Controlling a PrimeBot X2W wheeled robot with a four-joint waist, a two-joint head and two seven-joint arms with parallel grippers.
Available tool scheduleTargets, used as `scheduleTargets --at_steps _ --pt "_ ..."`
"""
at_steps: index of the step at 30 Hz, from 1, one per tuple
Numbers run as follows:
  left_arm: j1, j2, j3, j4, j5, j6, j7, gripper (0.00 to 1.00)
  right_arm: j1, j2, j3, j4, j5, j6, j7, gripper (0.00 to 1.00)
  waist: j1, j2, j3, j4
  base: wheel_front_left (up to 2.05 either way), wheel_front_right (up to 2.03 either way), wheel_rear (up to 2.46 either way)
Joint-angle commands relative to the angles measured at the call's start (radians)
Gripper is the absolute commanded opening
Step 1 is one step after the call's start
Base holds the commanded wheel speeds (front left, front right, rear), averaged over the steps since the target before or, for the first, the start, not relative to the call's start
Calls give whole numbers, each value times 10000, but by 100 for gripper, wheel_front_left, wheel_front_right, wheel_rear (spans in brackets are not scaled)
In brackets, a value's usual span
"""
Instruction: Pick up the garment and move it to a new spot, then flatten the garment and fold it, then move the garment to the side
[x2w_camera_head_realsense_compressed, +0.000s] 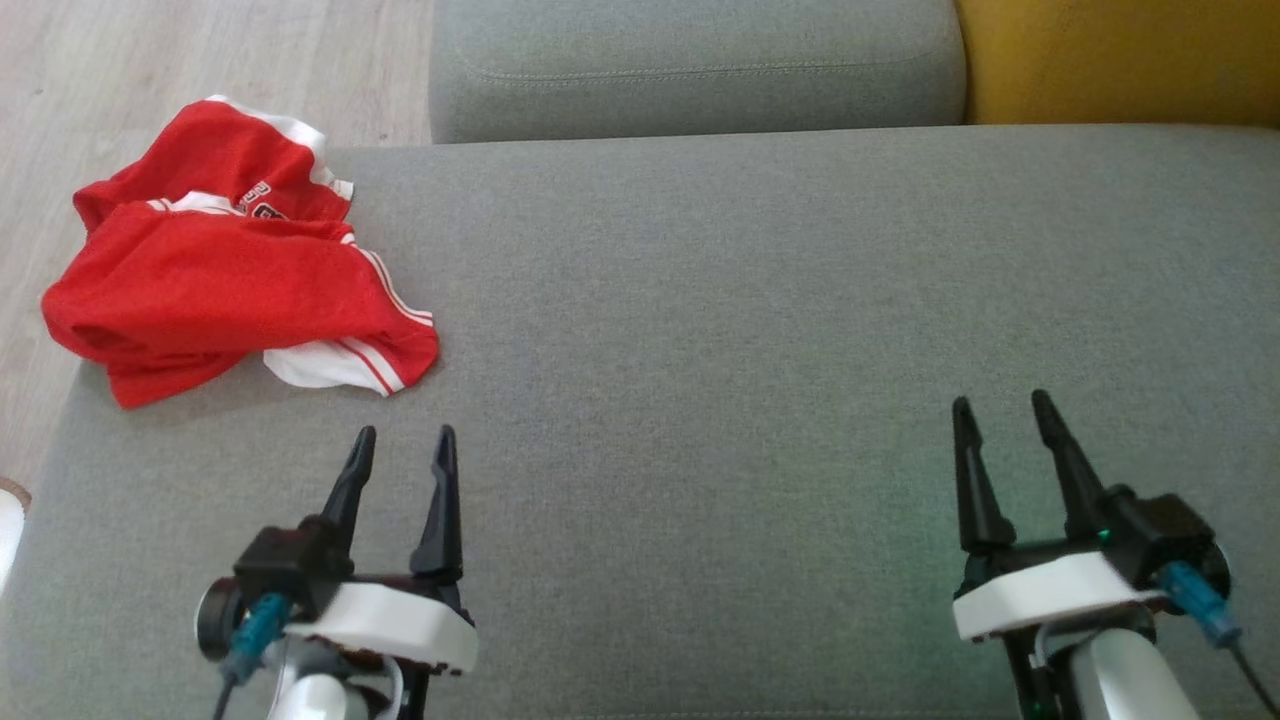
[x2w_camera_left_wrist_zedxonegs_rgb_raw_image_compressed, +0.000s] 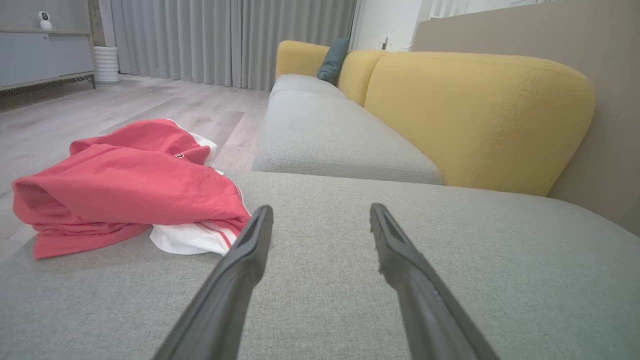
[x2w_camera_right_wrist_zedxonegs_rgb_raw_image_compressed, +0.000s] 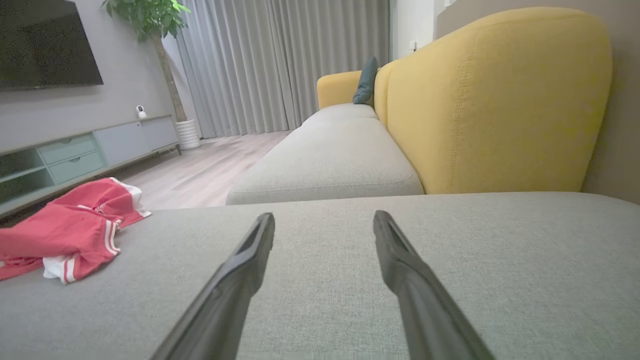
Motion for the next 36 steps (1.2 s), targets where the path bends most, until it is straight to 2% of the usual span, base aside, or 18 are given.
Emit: scheduleTargets --at_steps 1,12,30,36 --pt "-441 118 183 -337 409 91 -197 100 -512 -88 304 -108 -432 76 -199 100 0 0 -2 12 0 0 0" --pt "-482 119 219 -80 362 141 -222 100 -668 -89 326 278 -455 77 -224 100 0 0 19 19 0 0 0" --pt "-538 119 235 104 278 159 -222 100 -670 -89 312 248 -432 77 -224 100 0 0 66 35 0 0 0" --pt "-598 119 233 110 264 164 -222 100 -633 -89 300 174 -469 77 -224 100 0 0 92 314 0 0 0"
